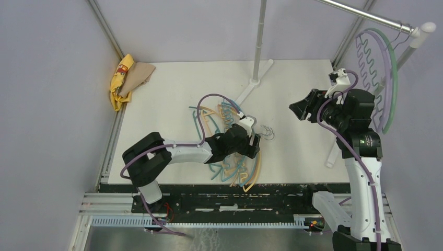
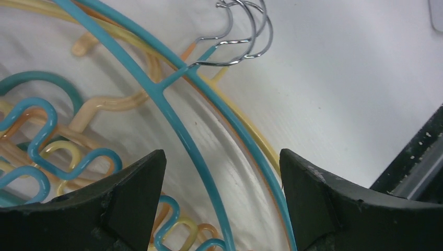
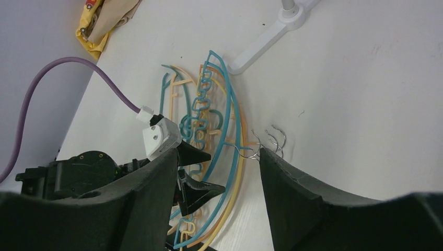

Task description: Organize the hangers

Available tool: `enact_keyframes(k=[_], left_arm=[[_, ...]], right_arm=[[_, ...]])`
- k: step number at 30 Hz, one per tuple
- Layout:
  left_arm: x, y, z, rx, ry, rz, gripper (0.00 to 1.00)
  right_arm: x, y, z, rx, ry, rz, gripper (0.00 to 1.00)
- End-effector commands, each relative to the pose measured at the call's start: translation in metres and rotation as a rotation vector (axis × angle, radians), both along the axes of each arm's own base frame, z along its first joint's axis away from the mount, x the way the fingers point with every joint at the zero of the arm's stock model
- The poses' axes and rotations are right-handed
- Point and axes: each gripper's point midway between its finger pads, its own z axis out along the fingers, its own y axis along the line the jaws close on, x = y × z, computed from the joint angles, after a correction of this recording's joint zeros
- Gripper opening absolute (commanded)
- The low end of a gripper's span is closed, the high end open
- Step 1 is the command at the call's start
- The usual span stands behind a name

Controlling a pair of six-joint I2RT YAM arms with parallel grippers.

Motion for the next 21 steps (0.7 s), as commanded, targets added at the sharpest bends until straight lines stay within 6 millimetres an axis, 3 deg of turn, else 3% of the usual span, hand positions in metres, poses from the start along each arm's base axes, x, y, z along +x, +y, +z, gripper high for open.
enact_keyframes(k=[1, 5, 9, 11, 17, 21], left_arm=[[0.027, -0.003, 0.015, -0.037, -0.071, 0.029, 0.85], [0.035, -0.005, 0.012, -0.040, -0.071, 0.019, 0.79], [0.041, -0.006, 0.006, -0.041, -0.060, 0.012, 0.64], [0.042, -0.007, 0.002, -0.049, -0.052, 0.010, 0.54], [0.045, -0.013, 0.004, -0.065, -0.050, 0.006, 0.06], [0.043, -0.012, 0.018, -0.078, -0.056, -0.002, 0.03]], right_arm=[[0.006, -0.003, 0.010, -0.012, -0.069, -0.017, 0.66], [0.010, -0.002, 0.000, -0.005, -0.052, -0.019, 0.66], [0.011, -0.002, -0.007, -0.004, -0.040, -0.018, 0.66], [0.012, -0.003, -0.009, -0.005, -0.035, -0.021, 0.66], [0.012, -0.003, -0.013, 0.000, -0.027, -0.025, 0.66], [0.009, 0.001, -0.020, 0.014, -0.012, -0.008, 0.65]])
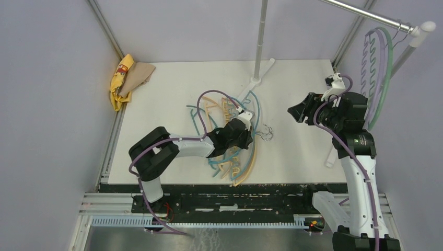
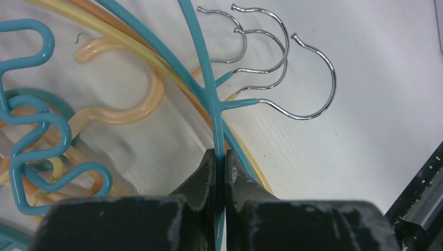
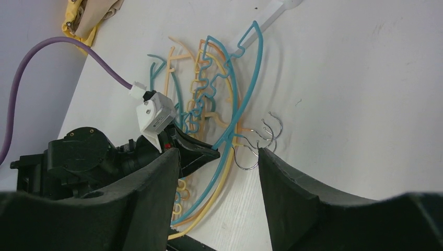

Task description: Organize the hangers

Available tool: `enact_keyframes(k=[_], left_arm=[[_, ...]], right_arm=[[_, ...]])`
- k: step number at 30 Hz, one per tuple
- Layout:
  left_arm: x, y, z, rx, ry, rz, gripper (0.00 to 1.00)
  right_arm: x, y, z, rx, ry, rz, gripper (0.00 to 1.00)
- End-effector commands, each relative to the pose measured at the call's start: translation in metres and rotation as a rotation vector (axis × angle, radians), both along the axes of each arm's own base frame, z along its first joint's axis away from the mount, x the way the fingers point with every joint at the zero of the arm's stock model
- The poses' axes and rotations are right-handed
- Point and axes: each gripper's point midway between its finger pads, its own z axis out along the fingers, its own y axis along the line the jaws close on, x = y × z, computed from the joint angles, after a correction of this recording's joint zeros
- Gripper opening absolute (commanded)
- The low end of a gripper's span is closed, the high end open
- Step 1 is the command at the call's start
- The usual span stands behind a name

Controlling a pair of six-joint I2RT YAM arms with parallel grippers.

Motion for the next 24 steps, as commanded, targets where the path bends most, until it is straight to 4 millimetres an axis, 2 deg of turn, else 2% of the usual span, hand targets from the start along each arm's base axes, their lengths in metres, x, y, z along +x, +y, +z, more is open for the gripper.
enact_keyframes(k=[1, 3, 5, 9, 12, 16, 20, 24], left_arm=[[0.010, -0.010, 0.039, -0.068, -0.073, -0.017, 0.03], [0.009, -0.006, 0.062, -0.097, -0.094, -0.012, 0.03], [0.008, -0.001, 0.093, -0.132, -0.128, 0.006, 0.03], [0.019, 0.021, 0.138, -0.167, -0.198, 0.105, 0.03], [0.038, 0.042, 0.169, -0.223, -0.215, 0.208, 0.03], [0.063, 0.066, 0.198, -0.355, -0.181, 0.319, 0.03], [0.072, 0.071, 0.234, -0.591, -0.118, 0.354, 0.03], [0.069, 0.060, 0.267, -0.811, -0.040, 0.330, 0.03]], right_arm=[[0.001, 0.006, 0.007, 0.013, -0.046, 0.023, 0.65], [-0.002, 0.011, 0.002, 0.017, -0.034, 0.055, 0.65], [-0.005, 0.018, 0.000, 0.021, -0.032, 0.086, 0.65], [-0.016, 0.042, 0.009, 0.053, -0.058, 0.199, 0.66], [-0.027, 0.061, 0.009, 0.056, -0.059, 0.274, 0.68], [-0.032, 0.077, -0.006, 0.046, -0.029, 0.310, 0.68], [-0.030, 0.095, -0.021, 0.049, -0.028, 0.340, 0.68], [-0.021, 0.111, -0.031, 0.040, -0.040, 0.359, 0.69]])
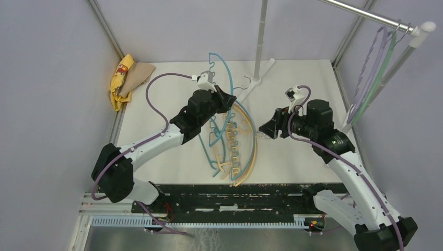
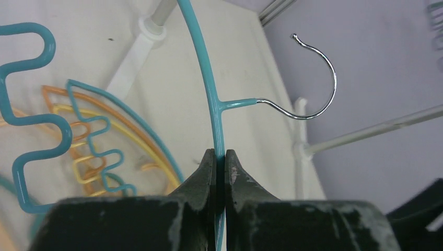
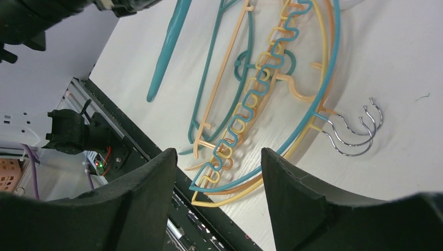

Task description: Organize the hangers

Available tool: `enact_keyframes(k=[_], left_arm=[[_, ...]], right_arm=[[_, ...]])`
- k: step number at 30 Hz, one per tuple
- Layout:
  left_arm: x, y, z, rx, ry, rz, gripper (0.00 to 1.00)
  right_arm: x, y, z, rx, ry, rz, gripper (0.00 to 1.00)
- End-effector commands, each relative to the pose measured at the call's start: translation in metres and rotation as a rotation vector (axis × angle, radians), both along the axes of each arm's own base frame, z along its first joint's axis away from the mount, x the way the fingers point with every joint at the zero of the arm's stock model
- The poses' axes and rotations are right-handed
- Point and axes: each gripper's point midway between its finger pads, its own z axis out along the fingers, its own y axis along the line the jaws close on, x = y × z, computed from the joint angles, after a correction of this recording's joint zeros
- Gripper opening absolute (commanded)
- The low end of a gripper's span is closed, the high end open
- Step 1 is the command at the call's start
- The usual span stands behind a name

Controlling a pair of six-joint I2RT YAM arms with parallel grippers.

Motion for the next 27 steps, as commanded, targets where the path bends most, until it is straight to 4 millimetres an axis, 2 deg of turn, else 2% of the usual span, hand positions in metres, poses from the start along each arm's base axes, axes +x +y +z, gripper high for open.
enact_keyframes(k=[1, 5, 12, 17, 23, 27], left_arm=[[-0.012, -0.025, 0.090, -0.428, -0.033, -0.078, 0.03], [-0.013, -0.037, 0.104, -0.560, 0.007, -0.119, 0.03], [-0.014, -0.047, 0.099, -0.623, 0.050, -0.125, 0.03], [-0.010, -0.048, 0.091, -0.630, 0.063, -0.110, 0.03], [-0.005, -0.056, 0.095, -0.647, 0.053, -0.107, 0.03], [0.001, -0.056, 0.089, -0.596, 0.032, -0.084, 0.03]], right_arm=[[0.021, 0.020, 0.008, 0.025, -0.091, -0.005, 0.69], [0.025, 0.044, 0.002, -0.002, -0.101, 0.029, 0.70], [0.033, 0.073, 0.000, -0.002, -0.127, 0.042, 0.70], [0.032, 0.084, -0.003, -0.021, -0.137, 0.052, 0.71], [0.029, 0.103, -0.009, -0.035, -0.133, 0.080, 0.71], [0.025, 0.098, -0.003, -0.067, -0.147, 0.063, 0.70]])
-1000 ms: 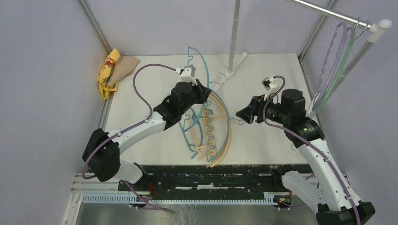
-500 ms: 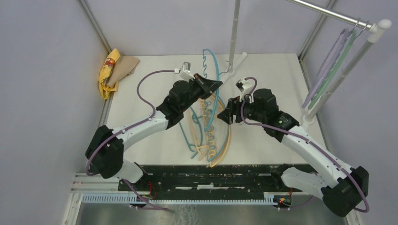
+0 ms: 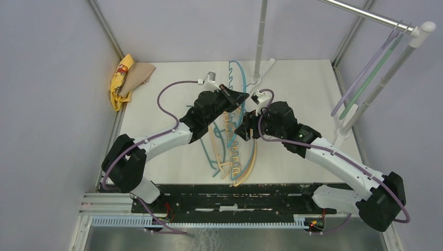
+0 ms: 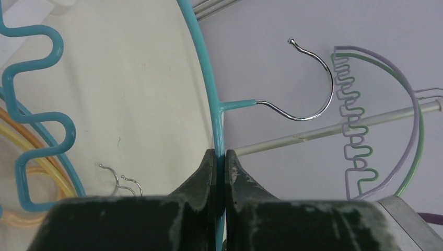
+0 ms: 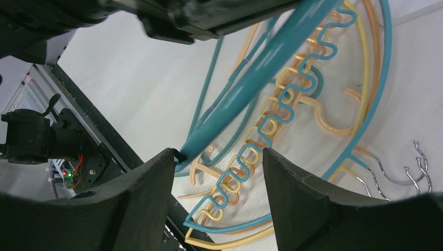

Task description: Organize the hangers

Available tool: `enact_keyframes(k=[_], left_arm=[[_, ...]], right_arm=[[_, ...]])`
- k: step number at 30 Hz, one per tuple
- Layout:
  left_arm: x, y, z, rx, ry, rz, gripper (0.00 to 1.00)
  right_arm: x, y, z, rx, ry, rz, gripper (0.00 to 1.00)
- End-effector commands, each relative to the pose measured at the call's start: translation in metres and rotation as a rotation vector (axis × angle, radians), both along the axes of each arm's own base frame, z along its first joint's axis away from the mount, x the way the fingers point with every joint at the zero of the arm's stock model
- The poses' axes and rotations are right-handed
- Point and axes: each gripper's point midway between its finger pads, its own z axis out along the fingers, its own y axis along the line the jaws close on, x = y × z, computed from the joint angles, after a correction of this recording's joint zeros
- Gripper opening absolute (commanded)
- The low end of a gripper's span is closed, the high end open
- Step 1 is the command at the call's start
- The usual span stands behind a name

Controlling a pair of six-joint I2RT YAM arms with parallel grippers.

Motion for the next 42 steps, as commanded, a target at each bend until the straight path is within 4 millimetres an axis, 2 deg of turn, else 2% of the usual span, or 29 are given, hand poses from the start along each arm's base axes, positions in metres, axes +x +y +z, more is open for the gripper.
enact_keyframes(k=[1, 4, 7, 11, 15, 20, 22, 26, 31, 32, 33, 35, 37, 38, 42], left_arm=[[0.002, -0.005, 0.059, -0.125, -0.110, 0.020, 0.03], [0.006, -0.002, 0.058, -0.090, -0.125, 0.040, 0.03], [0.005, -0.004, 0.062, -0.111, -0.122, 0.031, 0.03], [-0.004, -0.011, 0.073, -0.182, -0.105, -0.005, 0.03], [-0.015, -0.015, 0.088, -0.257, -0.103, -0.029, 0.03], [-0.031, -0.022, 0.102, -0.338, -0.086, -0.077, 0.03], [-0.035, -0.024, 0.106, -0.356, -0.084, -0.093, 0.03], [-0.040, -0.021, 0.112, -0.371, -0.094, -0.104, 0.03], [-0.047, -0.013, 0.116, -0.292, -0.159, -0.100, 0.03], [-0.049, -0.010, 0.118, -0.253, -0.187, -0.098, 0.09], [-0.053, -0.008, 0.117, -0.208, -0.216, -0.102, 0.21], [-0.059, 0.002, 0.116, -0.129, -0.270, -0.095, 0.51], [-0.067, 0.015, 0.112, -0.050, -0.322, -0.081, 0.89], [-0.071, 0.022, 0.110, -0.006, -0.358, -0.075, 0.99], [-0.096, 0.052, 0.105, 0.098, -0.457, -0.078, 0.99]], right_arm=[[0.003, 0.005, 0.040, 0.031, -0.100, -0.012, 0.70], [-0.001, -0.007, 0.046, 0.007, -0.123, -0.032, 0.71], [0.001, -0.008, 0.043, 0.006, -0.125, -0.040, 0.72], [0.008, 0.002, 0.028, -0.002, -0.092, -0.036, 0.73], [0.015, 0.014, 0.022, 0.026, -0.081, -0.030, 0.72], [0.022, 0.015, 0.018, 0.016, -0.088, -0.060, 0.70], [0.024, 0.012, 0.018, 0.012, -0.094, -0.074, 0.62], [0.028, -0.003, 0.013, -0.037, -0.103, -0.135, 0.32], [0.030, -0.030, 0.010, -0.104, -0.122, -0.241, 0.10], [0.030, -0.037, 0.011, -0.115, -0.128, -0.270, 0.08], [0.030, -0.043, 0.011, -0.124, -0.132, -0.294, 0.07], [0.031, -0.056, 0.017, -0.136, -0.147, -0.348, 0.01], [0.029, -0.064, 0.023, -0.131, -0.163, -0.375, 0.01], [0.028, -0.068, 0.028, -0.130, -0.172, -0.388, 0.01], [0.024, -0.085, 0.049, -0.132, -0.198, -0.442, 0.01]])
